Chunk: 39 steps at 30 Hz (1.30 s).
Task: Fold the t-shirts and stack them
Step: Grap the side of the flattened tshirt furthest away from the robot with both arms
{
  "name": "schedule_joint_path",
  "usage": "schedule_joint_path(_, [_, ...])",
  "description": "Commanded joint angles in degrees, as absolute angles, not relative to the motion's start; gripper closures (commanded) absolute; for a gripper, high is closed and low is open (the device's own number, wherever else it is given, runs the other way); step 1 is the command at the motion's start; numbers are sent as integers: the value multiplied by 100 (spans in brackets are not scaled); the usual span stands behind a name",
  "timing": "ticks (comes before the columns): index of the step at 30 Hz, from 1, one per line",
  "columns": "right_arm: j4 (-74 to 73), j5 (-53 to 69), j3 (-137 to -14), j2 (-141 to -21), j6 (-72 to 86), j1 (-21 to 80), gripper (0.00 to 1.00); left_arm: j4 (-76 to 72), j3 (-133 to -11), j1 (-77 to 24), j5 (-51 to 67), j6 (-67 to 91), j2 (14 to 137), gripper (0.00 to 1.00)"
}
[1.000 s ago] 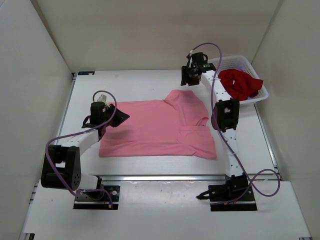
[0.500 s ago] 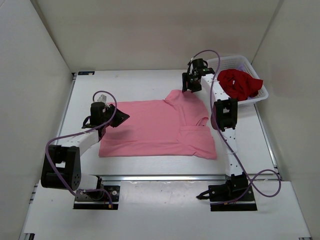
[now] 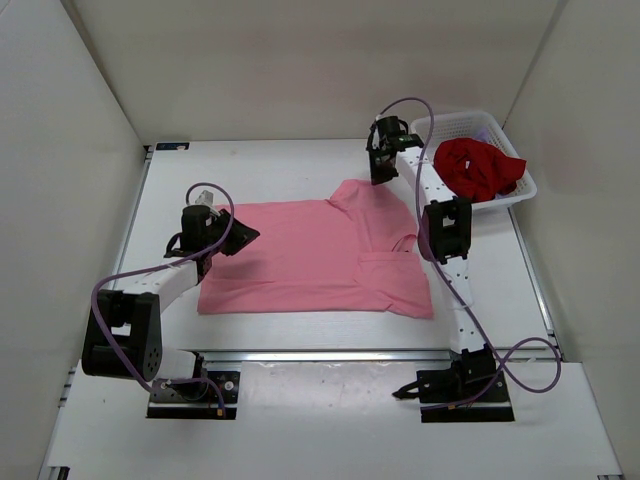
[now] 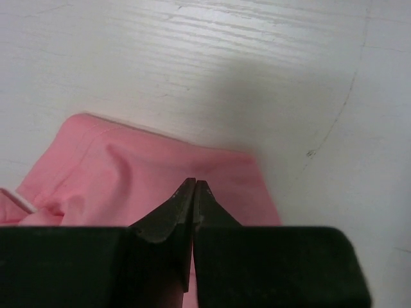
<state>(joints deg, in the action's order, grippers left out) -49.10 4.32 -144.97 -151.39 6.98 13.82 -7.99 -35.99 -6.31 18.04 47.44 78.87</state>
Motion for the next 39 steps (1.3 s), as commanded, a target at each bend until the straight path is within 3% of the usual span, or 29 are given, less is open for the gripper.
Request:
schedule_joint_path(1, [-5019, 18, -14669, -14336, 563, 1634, 100, -897, -3665, -677, 1855, 4729, 7629, 68])
schedule_joint_path(2, [-4992, 9, -14538, -14257, 502, 1678, 100, -914, -3656, -668, 1863, 4755, 7620, 68])
schedule_joint_path(4, [-4616, 35, -14353, -14273, 413, 1574, 69, -914, -3674, -712, 1907, 4764, 7681, 69])
schedule_joint_path(7, [-4606, 237, -14432, -14607, 387, 1363, 48, -905, -3648, -747, 1916, 4746, 7664, 69])
schedule_joint_path(11, [-4474, 448, -14335, -14809, 325, 1125, 37, -914, -3682, -756, 1898, 4694, 7690, 68])
schedule_joint_path(15, [-4456, 746, -14309, -15011, 395, 985, 35, -914, -3683, -756, 1881, 4728, 7769, 69])
schedule_joint_path(25, [-4456, 1521, -14379, -15416, 510, 1213, 39, -993, -3621, -712, 1889, 4746, 7796, 69])
schedule_joint_path(27, [-4438, 1555, -14423, -15425, 475, 1178, 47, -1002, -3586, -695, 1933, 4746, 7787, 69])
schedule_joint_path(30, [-4421, 1548, -14510, -15416, 580, 1160, 90, -1046, -3542, -729, 1907, 4781, 7770, 69])
schedule_joint_path(32, [-4491, 1354, -14616, -15346, 580, 1212, 99, -1072, -3525, -738, 1942, 4799, 7787, 69])
schedule_joint_path(39, [-5570, 257, -14835, -14337, 676, 1669, 100, -1072, -3525, -773, 1986, 4878, 7577, 69])
